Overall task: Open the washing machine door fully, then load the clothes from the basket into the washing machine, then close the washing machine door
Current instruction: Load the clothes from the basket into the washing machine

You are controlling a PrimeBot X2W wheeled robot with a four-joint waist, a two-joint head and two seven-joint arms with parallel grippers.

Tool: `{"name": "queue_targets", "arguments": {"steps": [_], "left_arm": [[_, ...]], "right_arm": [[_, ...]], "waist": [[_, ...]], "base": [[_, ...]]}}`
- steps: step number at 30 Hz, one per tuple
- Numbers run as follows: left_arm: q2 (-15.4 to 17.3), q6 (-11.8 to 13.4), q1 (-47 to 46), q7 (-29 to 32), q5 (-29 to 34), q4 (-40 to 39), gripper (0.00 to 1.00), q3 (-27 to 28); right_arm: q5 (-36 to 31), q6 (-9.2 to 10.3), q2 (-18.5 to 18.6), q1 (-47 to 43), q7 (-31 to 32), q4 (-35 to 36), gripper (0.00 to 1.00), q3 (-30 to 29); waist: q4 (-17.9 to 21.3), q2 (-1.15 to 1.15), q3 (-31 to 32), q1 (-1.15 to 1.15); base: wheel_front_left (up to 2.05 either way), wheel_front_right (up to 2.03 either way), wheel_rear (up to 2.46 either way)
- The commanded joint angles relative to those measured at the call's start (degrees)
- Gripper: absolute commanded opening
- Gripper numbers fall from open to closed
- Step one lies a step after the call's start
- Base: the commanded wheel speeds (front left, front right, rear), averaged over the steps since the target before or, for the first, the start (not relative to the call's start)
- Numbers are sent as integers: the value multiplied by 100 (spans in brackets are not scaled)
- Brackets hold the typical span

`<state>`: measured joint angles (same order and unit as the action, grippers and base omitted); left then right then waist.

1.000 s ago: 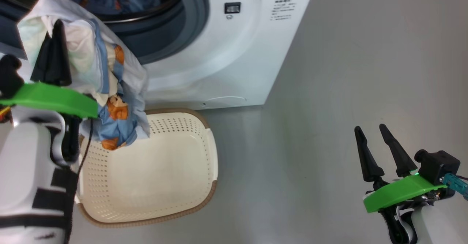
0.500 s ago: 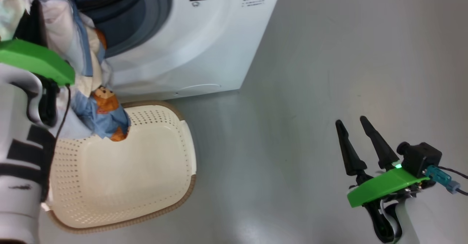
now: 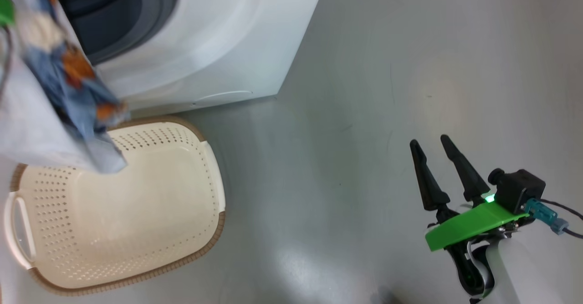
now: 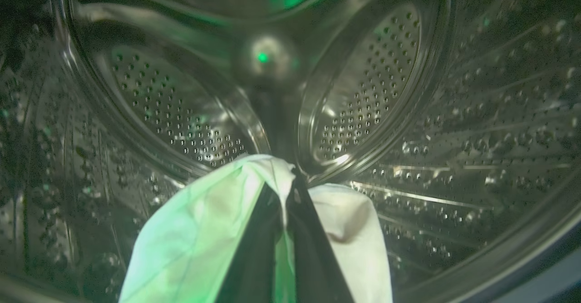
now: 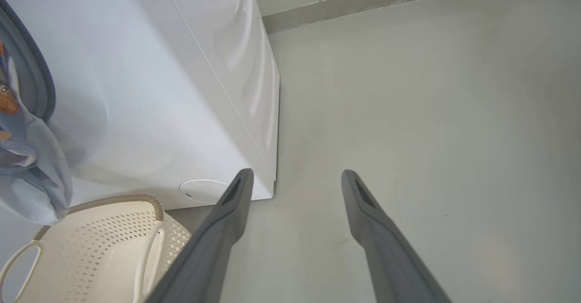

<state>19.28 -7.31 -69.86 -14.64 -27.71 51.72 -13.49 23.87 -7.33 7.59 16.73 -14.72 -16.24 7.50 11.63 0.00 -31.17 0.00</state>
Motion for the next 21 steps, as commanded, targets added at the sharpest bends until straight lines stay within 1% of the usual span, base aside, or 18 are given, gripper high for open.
{"name": "queue_targets", "arguments": {"steps": [1, 2, 6, 9, 13, 14, 15, 16, 17, 18, 19, 21], "left_arm": [[300, 49, -171, -36, 237, -501, 0, 337], [300, 49, -171, -36, 237, -501, 0, 337], [196, 51, 3, -36, 661, -979, 0, 661], [92, 24, 182, -36, 823, -775, 0, 735], [-4, -2, 199, -36, 860, -168, 0, 702], [-29, -6, 171, -36, 828, 17, 11, 684], [-35, -10, 124, -36, 835, 146, 30, 639], [-44, -12, 77, -36, 818, 263, 42, 626], [-60, -13, 35, -36, 783, 378, 58, 611], [-72, -14, -3, -36, 760, 458, 93, 557], [-77, -15, -34, -36, 731, 513, 100, 508], [-85, -15, -71, -36, 650, 614, 100, 440]], "right_arm": [[36, -16, -6, 49, -28, 145, 100, 84], [36, -16, -6, 49, -28, 145, 100, 84], [28, -16, -42, 82, -28, 153, 100, 69], [23, -16, -72, 80, -28, 139, 100, 84], [28, -16, -75, 65, -28, 118, 100, 106], [32, -16, -71, 63, -28, 112, 100, 110], [35, -16, -66, 60, -28, 109, 100, 109], [38, -16, -62, 57, -28, 108, 100, 107], [40, -16, -57, 55, -28, 106, 100, 107], [41, -16, -53, 54, -28, 106, 100, 109], [41, -16, -52, 56, -28, 106, 100, 110], [40, -16, -50, 62, -28, 106, 100, 108]], "waist": [[38, 0, -94, 0], [38, 0, -94, 0], [51, 0, -142, 0], [56, 0, -127, 0], [53, 0, -99, 0], [49, 0, -91, 0], [43, 0, -86, 0], [37, 0, -82, 0], [31, 0, -76, 0], [24, 0, -73, 0], [18, 0, -72, 0], [-1, 0, -66, 0]], "base": [[0, 0, 0], [0, 0, 0], [0, 0, 0], [0, 0, 0], [0, 0, 0], [0, 0, 0], [0, 0, 0], [0, 0, 0], [0, 0, 0], [0, 0, 0], [0, 0, 0], [0, 0, 0]]}}
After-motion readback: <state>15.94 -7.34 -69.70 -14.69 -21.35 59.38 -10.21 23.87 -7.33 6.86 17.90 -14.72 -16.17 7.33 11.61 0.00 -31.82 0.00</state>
